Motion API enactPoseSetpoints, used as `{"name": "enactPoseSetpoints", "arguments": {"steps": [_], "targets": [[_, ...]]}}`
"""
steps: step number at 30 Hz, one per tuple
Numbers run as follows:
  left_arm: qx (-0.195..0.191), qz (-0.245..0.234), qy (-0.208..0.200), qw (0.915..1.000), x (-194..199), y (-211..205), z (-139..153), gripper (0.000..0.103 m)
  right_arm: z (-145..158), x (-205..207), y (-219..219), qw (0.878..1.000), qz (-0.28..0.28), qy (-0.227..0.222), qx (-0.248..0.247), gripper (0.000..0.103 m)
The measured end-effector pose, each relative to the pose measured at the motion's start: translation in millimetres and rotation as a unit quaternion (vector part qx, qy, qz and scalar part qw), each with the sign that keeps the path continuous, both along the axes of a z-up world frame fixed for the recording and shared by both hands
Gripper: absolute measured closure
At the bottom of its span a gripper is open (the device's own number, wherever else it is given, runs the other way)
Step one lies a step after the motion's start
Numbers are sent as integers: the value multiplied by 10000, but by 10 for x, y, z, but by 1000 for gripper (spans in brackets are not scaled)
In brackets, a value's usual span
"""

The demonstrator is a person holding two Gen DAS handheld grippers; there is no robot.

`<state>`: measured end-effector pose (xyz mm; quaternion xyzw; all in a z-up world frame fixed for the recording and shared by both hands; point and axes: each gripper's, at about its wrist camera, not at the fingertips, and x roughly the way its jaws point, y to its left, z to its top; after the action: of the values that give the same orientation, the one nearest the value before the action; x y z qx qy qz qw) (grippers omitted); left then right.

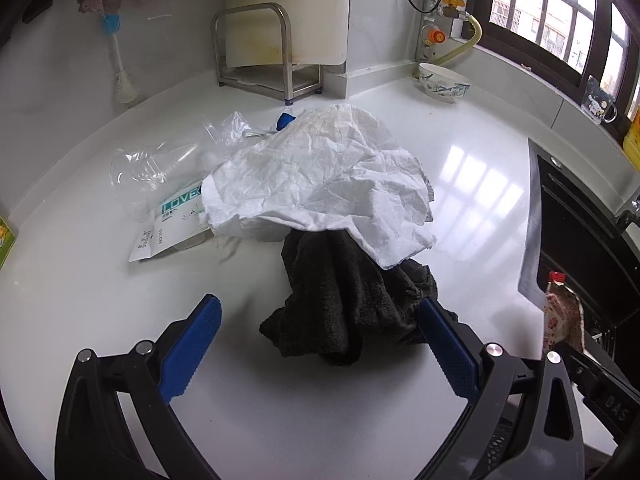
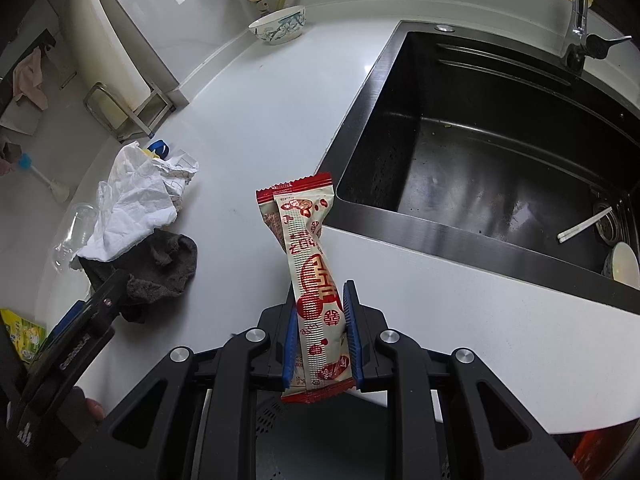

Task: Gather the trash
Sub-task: 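Close the right tool on the wrapper while the left tool grasps the dark cloth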

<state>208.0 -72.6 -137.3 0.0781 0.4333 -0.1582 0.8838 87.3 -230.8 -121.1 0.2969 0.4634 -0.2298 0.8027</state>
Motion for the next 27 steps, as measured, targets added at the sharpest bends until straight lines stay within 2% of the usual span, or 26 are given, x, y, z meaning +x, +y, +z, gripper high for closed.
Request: {"name": "enactPoseSetpoints", "arguments": {"steps": [4,5,6,7,8,12,19,27], "targets": [[-38,193,-287,9994,-28,-1,-69,8,-1,-68,-15,10000,5,-25,28,83],[-35,212,-348,9992,-44,1,-62,17,-3,-80,-20,10000,7,-23,30,82],[-22,205,-372,9991,-63,-5,-54,32,-8,-94,-30,10000,6,-21,33,83],[-6,177,-351,9992,-72,-13,-49,38,-12,-107,-37,10000,2,-18,44,83],[-10,143,-326,9994,-90,-19,-51,49,-16,-118,-43,10000,0,-14,56,83],[-90,151,-260,9995,-157,23,-25,70,-8,-137,-47,10000,39,-14,72,83],[36,103,-138,9998,-239,108,62,75,67,-114,-6,9995,280,-55,127,83],[185,310,-143,9992,-505,376,223,76,204,-153,86,9975,693,-108,80,83]]}}
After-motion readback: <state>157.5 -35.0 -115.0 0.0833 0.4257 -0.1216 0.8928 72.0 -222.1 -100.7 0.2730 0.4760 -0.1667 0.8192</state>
